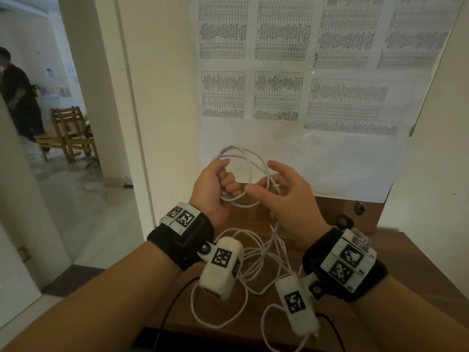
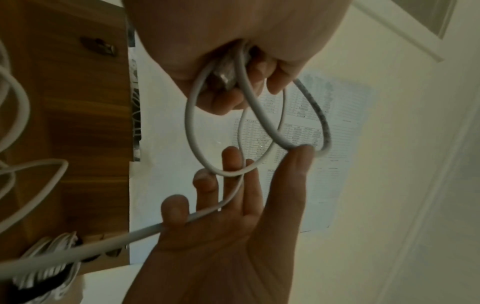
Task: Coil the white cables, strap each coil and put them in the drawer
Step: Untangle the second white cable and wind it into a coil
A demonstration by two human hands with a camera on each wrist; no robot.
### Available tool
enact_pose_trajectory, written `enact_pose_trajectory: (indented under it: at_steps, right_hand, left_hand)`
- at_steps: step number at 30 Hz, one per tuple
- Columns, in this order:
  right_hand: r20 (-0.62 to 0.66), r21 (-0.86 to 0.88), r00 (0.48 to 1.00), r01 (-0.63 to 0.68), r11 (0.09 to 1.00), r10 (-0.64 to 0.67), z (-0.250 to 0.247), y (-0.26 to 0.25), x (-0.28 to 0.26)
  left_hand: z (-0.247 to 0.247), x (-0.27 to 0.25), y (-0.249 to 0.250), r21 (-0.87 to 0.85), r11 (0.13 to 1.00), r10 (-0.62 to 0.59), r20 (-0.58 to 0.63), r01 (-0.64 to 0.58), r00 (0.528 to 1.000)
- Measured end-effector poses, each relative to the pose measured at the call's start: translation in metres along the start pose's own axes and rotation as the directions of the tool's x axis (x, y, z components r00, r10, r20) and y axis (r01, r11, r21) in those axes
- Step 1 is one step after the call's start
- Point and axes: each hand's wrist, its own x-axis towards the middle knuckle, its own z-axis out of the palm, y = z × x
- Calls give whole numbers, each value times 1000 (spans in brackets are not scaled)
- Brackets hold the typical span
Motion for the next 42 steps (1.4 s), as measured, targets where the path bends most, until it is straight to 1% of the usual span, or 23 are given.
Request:
enact_pose_trajectory:
  at_steps: [2, 3, 5, 7, 9, 10, 12, 14, 16, 18, 21, 23, 24, 25, 27, 29, 31, 32, 34, 37, 38, 40, 42]
  right_hand:
    - [-76, -29, 997, 22, 999, -25, 3, 1, 1]
    - [-118, -40, 992, 39, 998, -43, 3, 2, 2]
    - [-181, -37, 981, 58, 998, -64, 1, 3, 5]
    - [-206, 7, 978, 27, 1000, -25, -1, 2, 7]
    - [-184, 113, 983, -8, 994, 29, -5, -1, 10]
    - [-159, 154, 987, -14, 988, 38, -8, -2, 11]
    - [-111, 137, 994, 0, 991, 15, -12, -3, 13]
    - [-61, 81, 998, 16, 997, -11, -16, -2, 15]
    - [-4, 65, 1000, 24, 998, -24, -19, -3, 16]
    - [47, 52, 998, 33, 998, -35, -22, -6, 17]
    - [132, 58, 991, 28, 998, -36, -25, -8, 18]
    - [167, 52, 985, 34, 998, -42, -25, -9, 18]
    - [165, 42, 985, 37, 998, -43, -24, -8, 18]
    - [150, 31, 988, 38, 999, -43, -23, -7, 17]
    - [99, 29, 995, 25, 999, -28, -21, -4, 17]
    - [47, 51, 999, -8, 999, 6, -17, 0, 17]
    - [43, 89, 995, -96, 991, 93, -13, 5, 16]
    - [62, 111, 987, -152, 982, 146, -11, 8, 14]
    - [132, 92, 963, -248, 964, 235, -7, 18, 7]
    - [274, 81, 909, -348, 934, 314, -5, 33, -4]
    - [309, 62, 896, -353, 934, 318, -5, 36, -7]
    - [323, -54, 893, -313, 948, 313, -4, 42, -10]
    - [247, -202, 918, -263, 943, 309, -1, 49, -10]
  left_hand:
    - [2, -2, -4, 28, 999, 22, -13, -21, 1000]
    - [3, -4, -6, 60, 998, 26, 12, -27, 1000]
    - [3, -7, -9, 105, 994, -1, 121, -12, 993]
    - [1, -11, -11, 153, 988, -56, 232, 21, 971]
    - [-2, -11, -12, 196, 979, -106, 283, 51, 953]
    - [-5, -11, -10, 209, 976, -118, 282, 60, 952]
    - [-9, -10, -3, 217, 973, -139, 282, 78, 949]
    - [-15, -8, 4, 180, 972, -198, 294, 150, 935]
    - [-19, -9, 9, 134, 959, -281, 353, 249, 893]
    - [-22, -10, 11, 129, 936, -351, 433, 328, 830]
    - [-23, -11, 12, 135, 912, -396, 527, 387, 752]
    - [-22, -12, 13, 105, 883, -425, 593, 458, 684]
    - [-18, -13, 14, 91, 873, -431, 605, 479, 669]
    - [-14, -15, 15, 87, 875, -432, 585, 476, 686]
    - [-5, -18, 15, 96, 914, -388, 489, 394, 781]
    - [2, -22, 16, 82, 957, -288, 410, 280, 866]
    - [5, -21, 19, 30, 979, -199, 375, 203, 905]
    - [5, -19, 21, -3, 985, -160, 367, 173, 916]
    - [6, -14, 27, -61, 993, -74, 342, 100, 937]
    - [9, -9, 39, -99, 995, 59, 295, -31, 954]
    - [10, -7, 43, -99, 992, 101, 284, -76, 953]
    - [14, -6, 51, -80, 983, 183, 263, -167, 947]
    - [19, -9, 59, -41, 962, 270, 242, -268, 932]
